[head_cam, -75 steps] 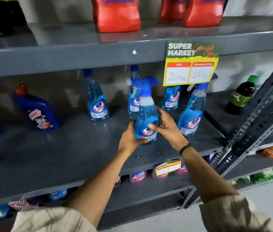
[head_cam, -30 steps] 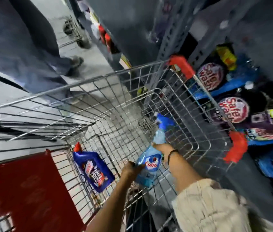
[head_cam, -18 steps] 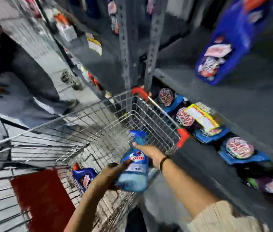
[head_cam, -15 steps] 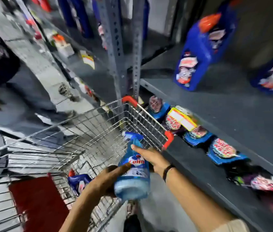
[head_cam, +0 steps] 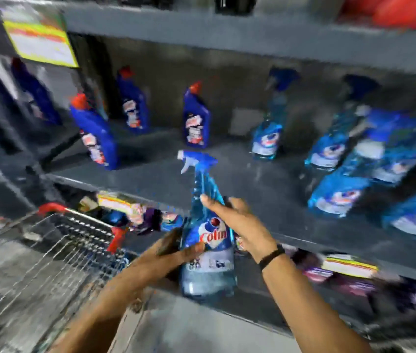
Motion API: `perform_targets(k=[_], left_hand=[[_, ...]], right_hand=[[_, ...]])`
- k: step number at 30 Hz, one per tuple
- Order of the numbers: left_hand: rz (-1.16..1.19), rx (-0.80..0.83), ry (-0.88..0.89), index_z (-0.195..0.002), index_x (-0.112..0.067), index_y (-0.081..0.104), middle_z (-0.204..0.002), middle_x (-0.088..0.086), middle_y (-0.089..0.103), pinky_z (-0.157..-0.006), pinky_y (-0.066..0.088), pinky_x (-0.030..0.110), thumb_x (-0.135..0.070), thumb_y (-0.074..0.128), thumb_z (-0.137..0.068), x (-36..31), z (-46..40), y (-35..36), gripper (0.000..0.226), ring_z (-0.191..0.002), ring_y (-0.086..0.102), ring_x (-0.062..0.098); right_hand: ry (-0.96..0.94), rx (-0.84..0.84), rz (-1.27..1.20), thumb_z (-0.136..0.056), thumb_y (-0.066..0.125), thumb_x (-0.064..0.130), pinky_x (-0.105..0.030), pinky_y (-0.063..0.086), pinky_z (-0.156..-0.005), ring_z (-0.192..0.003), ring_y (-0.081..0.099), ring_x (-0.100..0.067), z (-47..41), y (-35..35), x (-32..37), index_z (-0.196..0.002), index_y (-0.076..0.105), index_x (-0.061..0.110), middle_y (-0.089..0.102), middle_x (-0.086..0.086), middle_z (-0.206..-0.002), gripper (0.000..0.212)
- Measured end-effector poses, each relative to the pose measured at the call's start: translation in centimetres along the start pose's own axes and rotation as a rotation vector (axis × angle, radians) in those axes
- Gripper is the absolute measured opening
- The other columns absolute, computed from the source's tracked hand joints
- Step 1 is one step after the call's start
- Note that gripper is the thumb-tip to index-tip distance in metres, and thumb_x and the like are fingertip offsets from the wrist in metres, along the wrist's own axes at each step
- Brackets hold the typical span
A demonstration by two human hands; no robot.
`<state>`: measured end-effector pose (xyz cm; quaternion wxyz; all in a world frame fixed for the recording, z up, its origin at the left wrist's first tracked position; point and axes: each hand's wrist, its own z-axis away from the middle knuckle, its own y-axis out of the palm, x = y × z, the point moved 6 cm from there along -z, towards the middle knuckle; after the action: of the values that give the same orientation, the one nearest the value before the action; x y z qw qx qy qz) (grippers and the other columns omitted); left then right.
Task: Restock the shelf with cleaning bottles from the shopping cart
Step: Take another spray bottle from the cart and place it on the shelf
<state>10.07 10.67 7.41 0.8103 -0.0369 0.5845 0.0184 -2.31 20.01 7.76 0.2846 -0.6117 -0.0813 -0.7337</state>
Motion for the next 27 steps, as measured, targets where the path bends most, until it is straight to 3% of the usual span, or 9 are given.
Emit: perform_targets(k=[3,5,6,8,11,16,23,25,27], left_hand=[[-0.187,0.048,0.059,-0.104,-0.026,0.051,-0.098,-0.019,0.060,-0.060,0.046,-0.001,-0.030,0.066,-0.079,-2.6,-5.9,2.1,0.029,-0.071,0.055,-0.026],[-0.323,0.100,0.112,-0.115,-0.018,0.046,-0.111,0.000,0.064,-0.072,0.055,0.021,-0.036,0.067,-0.077,-4.3,-10.0,3.1,0.047,-0.094,0.064,-0.001],[-0.378,0.118,0.138,-0.120,-0.015,0.042,-0.118,0.006,0.061,-0.076,0.054,0.027,-0.034,0.069,-0.077,-5.1,-11.8,3.6,0.055,-0.101,0.061,0.012],[-0.462,0.104,0.190,-0.119,-0.012,0.038,-0.117,0.009,0.056,-0.076,0.053,0.036,-0.036,0.074,-0.069,-6.7,-15.3,4.1,0.066,-0.101,0.055,0.017],[-0.550,0.049,0.230,-0.119,-0.007,0.036,-0.116,0.019,0.059,-0.086,0.050,0.043,-0.058,0.073,-0.046,-8.1,-19.5,4.7,0.096,-0.102,0.057,0.020],[-0.598,-0.012,0.227,-0.127,-0.007,0.030,-0.124,0.020,0.057,-0.093,0.045,0.036,-0.014,0.070,-0.075,-7.2,-23.0,5.6,0.066,-0.113,0.057,0.030],[-0.502,-0.021,0.225,-0.133,-0.016,0.029,-0.126,0.014,0.057,-0.098,0.047,0.039,-0.010,0.069,-0.077,-5.2,-24.4,4.8,0.069,-0.114,0.056,0.030],[-0.388,-0.104,0.231,-0.133,-0.014,0.034,-0.120,0.013,0.056,-0.100,0.047,0.046,-0.008,0.067,-0.078,-4.7,-23.1,2.6,0.064,-0.113,0.056,0.030],[-0.346,-0.322,0.334,-0.124,-0.014,0.045,-0.105,0.012,0.061,-0.091,0.053,0.043,-0.012,0.064,-0.082,-4.3,-20.7,-0.6,0.047,-0.100,0.063,0.027]], right_hand=[[-0.061,-0.169,0.004,-0.073,0.068,0.045,-0.037,0.051,-0.070,-0.072,0.064,-0.018,-1.5,-6.3,1.5,-0.064,0.065,0.011,0.069,-0.009,-0.073,0.035],[-0.145,-0.202,-0.051,-0.079,0.066,0.031,-0.033,0.052,-0.076,-0.078,0.062,-0.014,-3.1,-9.0,2.5,-0.085,0.067,0.015,0.070,-0.008,-0.087,0.017],[-0.172,-0.229,-0.060,-0.081,0.065,0.026,-0.036,0.053,-0.084,-0.085,0.063,-0.017,-4.0,-10.2,2.8,-0.098,0.066,0.012,0.070,-0.012,-0.099,0.022],[-0.241,-0.270,-0.070,-0.080,0.066,0.021,-0.041,0.051,-0.095,-0.096,0.063,-0.020,-5.6,-12.4,3.6,-0.110,0.060,0.007,0.067,-0.016,-0.114,0.033],[-0.273,-0.318,-0.028,-0.076,0.071,0.023,-0.044,0.049,-0.098,-0.105,0.063,-0.023,-8.0,-14.5,3.6,-0.117,0.055,0.007,0.064,-0.018,-0.119,0.047],[-0.256,-0.346,-0.021,-0.077,0.070,0.016,-0.046,0.048,-0.099,-0.107,0.061,-0.026,-9.5,-15.1,1.8,-0.120,0.047,0.008,0.062,-0.016,-0.121,0.050],[-0.380,-0.406,-0.004,-0.075,0.072,0.020,-0.015,0.050,-0.086,-0.108,0.060,-0.015,-9.6,-14.8,0.6,-0.124,0.046,0.013,0.060,-0.004,-0.122,0.056],[-0.437,-0.524,-0.135,-0.071,0.075,0.029,-0.018,0.047,-0.091,-0.111,0.058,-0.014,-8.1,-14.2,-0.3,-0.119,0.048,0.019,0.057,-0.006,-0.124,0.057],[-0.441,-0.800,-0.349,-0.066,0.073,0.048,-0.009,0.045,-0.074,-0.089,0.059,-0.003,-5.2,-13.7,-2.3,-0.102,0.051,0.031,0.059,-0.006,-0.098,0.046]])
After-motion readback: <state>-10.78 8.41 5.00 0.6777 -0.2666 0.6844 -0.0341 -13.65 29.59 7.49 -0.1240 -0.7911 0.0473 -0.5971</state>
